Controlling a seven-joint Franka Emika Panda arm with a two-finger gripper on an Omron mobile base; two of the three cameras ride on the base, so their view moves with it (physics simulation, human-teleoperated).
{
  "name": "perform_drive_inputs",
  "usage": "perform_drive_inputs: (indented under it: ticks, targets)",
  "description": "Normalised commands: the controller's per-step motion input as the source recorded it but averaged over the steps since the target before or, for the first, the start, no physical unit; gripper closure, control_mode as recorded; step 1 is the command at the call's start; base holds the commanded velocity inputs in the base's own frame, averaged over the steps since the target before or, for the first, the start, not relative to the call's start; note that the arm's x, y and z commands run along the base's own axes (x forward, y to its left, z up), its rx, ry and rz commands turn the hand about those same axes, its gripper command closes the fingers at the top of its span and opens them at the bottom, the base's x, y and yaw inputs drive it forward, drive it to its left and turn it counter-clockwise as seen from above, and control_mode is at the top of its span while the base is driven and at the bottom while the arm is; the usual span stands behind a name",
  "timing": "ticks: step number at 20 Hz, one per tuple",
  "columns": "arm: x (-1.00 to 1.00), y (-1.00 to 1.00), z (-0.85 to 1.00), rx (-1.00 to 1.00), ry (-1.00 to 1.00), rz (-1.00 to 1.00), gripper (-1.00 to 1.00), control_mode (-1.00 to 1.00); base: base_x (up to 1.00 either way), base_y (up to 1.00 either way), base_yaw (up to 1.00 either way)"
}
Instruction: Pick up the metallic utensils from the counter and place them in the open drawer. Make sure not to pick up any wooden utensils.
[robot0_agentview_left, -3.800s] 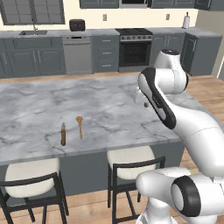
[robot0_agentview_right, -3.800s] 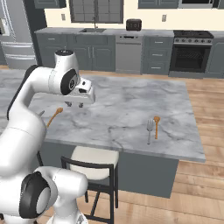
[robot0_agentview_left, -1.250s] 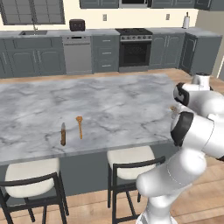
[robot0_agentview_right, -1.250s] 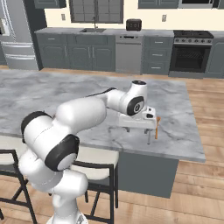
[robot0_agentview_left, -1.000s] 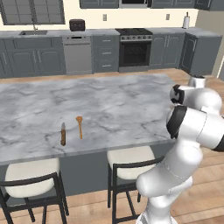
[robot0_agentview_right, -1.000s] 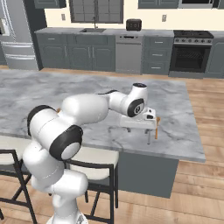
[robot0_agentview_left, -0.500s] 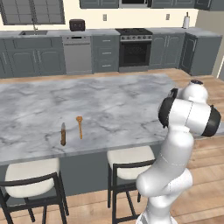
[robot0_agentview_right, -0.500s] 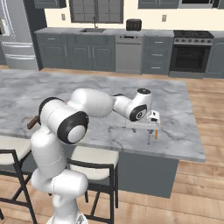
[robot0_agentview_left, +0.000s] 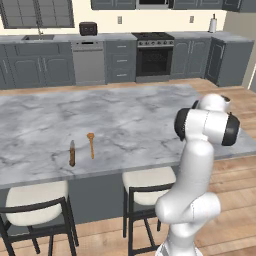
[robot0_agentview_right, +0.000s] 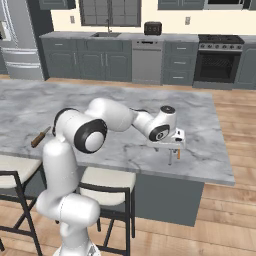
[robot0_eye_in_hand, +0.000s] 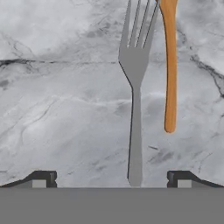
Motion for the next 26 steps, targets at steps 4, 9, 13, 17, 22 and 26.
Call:
perform_drive_inputs:
  ticks: [4, 9, 13, 17, 22, 26]
  targets:
    - [0.28, 0.00, -0.13, 0.00, 0.00, 0.00, -1.00, -1.00, 0.00, 0.00, 0.00]
    - [0.31, -0.01, -0.20, 0.00, 0.00, 0.00, -1.00, -1.00, 0.00, 0.00, 0.00]
    - [0.32, -0.01, -0.32, 0.00, 0.00, 0.00, -1.00, -1.00, 0.00, 0.00, 0.00]
    - [0.32, 0.00, -0.36, 0.00, 0.00, 0.00, -1.00, -1.00, 0.00, 0.00, 0.00]
    - [0.18, -0.05, -0.38, 0.00, 0.00, 0.00, -1.00, -1.00, 0.00, 0.00, 0.00]
    - [0.06, 0.00, -0.65, 0.00, 0.03, 0.00, -1.00, -1.00, 0.00, 0.00, 0.00]
